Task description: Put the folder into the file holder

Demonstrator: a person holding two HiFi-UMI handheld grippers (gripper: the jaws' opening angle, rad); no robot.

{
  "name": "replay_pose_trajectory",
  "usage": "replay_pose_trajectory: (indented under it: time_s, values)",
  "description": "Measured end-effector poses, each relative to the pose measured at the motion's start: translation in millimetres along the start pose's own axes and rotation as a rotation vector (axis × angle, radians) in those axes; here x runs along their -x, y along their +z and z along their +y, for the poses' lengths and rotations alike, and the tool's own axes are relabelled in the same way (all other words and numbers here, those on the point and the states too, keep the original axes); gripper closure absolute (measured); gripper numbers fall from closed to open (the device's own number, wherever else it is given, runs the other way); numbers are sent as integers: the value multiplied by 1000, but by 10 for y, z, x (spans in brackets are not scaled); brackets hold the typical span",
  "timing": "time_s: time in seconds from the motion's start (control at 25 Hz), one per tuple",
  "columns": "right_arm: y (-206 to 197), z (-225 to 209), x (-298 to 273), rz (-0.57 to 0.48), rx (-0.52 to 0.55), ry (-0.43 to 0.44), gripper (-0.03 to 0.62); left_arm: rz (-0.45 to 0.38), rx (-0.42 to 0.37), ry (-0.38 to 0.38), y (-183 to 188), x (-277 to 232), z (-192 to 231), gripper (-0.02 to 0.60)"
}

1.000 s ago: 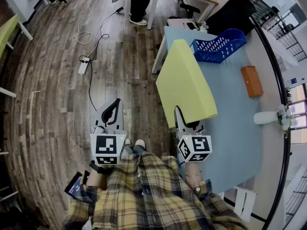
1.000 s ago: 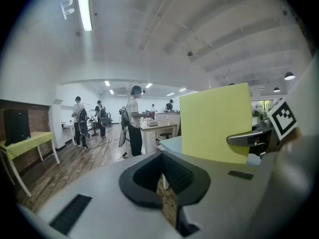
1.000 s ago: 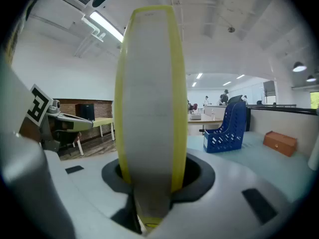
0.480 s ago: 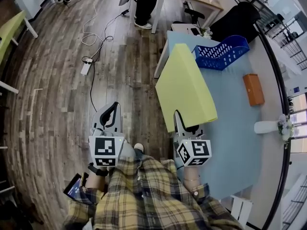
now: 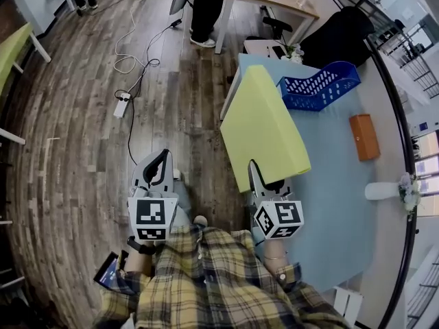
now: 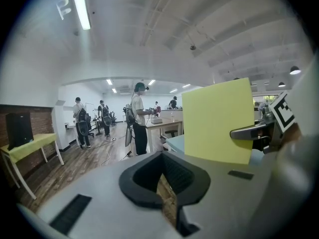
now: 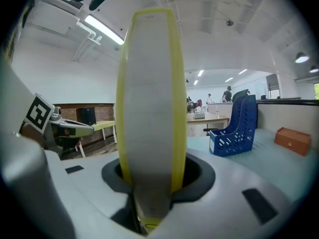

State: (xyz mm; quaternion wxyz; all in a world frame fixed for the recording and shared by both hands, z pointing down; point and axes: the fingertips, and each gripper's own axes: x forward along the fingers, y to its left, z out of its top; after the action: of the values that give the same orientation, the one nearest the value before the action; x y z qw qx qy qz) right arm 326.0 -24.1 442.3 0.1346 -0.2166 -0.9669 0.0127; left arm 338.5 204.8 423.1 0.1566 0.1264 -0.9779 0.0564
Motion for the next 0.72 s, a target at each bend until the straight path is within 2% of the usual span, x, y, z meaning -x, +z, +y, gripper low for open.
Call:
replay_pose_trajectory:
  time_s: [0.24, 0.52, 0.72]
  values:
    - [261, -106, -608, -26, -3, -38, 436, -39, -7, -38, 276, -605, 387, 589]
    - [618, -164, -1386, -42, -22, -98, 436, -50, -18, -71, 584, -1329, 1106, 589]
    - [703, -207, -1824, -37, -45, -142, 436, -51, -28, -90, 712, -1756, 1514, 591]
